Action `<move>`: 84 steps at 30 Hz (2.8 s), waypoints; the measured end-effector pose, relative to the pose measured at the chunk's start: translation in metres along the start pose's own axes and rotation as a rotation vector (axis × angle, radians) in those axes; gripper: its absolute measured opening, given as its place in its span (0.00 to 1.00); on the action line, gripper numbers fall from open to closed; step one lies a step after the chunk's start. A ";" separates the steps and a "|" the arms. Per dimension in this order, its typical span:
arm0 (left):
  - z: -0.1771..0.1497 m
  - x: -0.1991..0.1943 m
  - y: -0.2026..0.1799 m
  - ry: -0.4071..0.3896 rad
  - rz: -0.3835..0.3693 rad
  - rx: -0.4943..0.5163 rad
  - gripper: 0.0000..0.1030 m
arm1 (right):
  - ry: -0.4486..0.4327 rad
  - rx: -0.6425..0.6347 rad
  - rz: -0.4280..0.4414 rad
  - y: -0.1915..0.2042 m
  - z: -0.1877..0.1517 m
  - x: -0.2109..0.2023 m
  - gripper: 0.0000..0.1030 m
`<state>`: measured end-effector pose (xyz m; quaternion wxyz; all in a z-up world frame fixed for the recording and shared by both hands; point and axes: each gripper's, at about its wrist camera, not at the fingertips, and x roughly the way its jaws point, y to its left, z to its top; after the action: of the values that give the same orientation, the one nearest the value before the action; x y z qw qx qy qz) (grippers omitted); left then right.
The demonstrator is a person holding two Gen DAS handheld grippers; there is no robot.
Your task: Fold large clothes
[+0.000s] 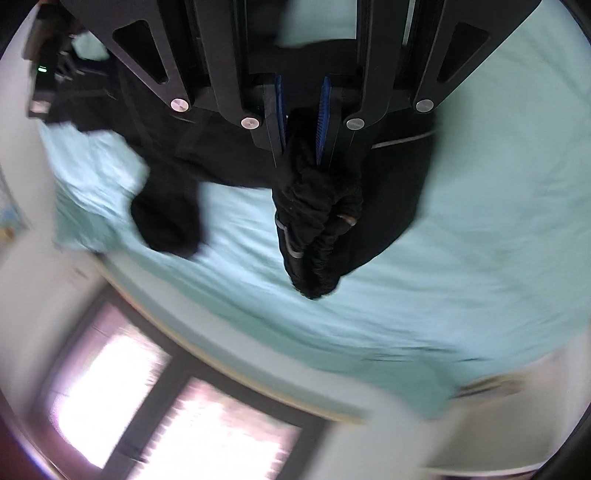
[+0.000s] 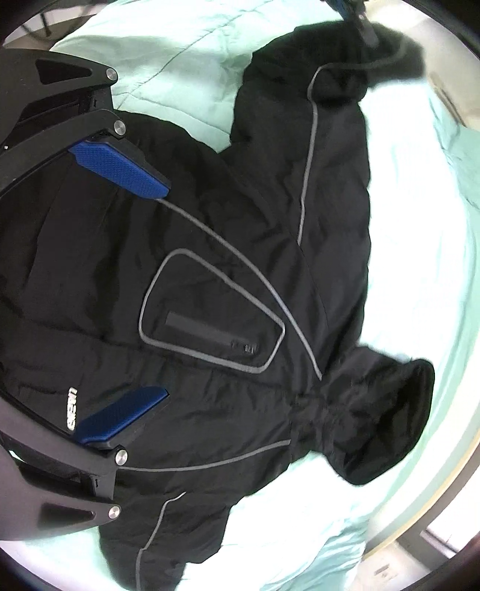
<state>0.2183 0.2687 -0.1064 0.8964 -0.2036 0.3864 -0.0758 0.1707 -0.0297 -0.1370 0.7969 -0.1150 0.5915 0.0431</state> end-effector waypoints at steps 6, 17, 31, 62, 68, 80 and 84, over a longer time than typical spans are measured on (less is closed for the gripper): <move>-0.021 0.063 -0.113 0.152 -0.252 0.124 0.13 | 0.002 0.142 -0.028 -0.058 -0.028 0.004 0.99; -0.119 0.226 -0.177 0.639 -0.345 0.138 0.20 | 0.036 0.325 -0.104 -0.145 -0.043 0.036 0.99; -0.097 0.153 -0.151 0.597 -0.383 0.090 0.71 | -0.007 0.314 0.231 -0.148 -0.007 0.073 0.93; -0.085 0.213 -0.105 0.494 0.039 0.218 0.70 | 0.046 0.482 0.067 -0.287 -0.054 0.129 0.30; -0.085 0.218 -0.104 0.514 0.074 0.242 0.70 | 0.070 0.476 0.069 -0.294 -0.071 0.126 0.51; -0.088 0.206 -0.131 0.507 0.050 0.278 0.70 | -0.013 0.287 0.027 -0.215 -0.015 0.111 0.75; -0.104 0.225 -0.109 0.533 0.065 0.267 0.70 | 0.120 0.285 0.040 -0.211 -0.042 0.163 0.71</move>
<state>0.3005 0.0717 -0.2736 0.7843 -0.0446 0.6008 -0.1480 0.2227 -0.2551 -0.2759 0.7672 0.0086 0.6406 -0.0321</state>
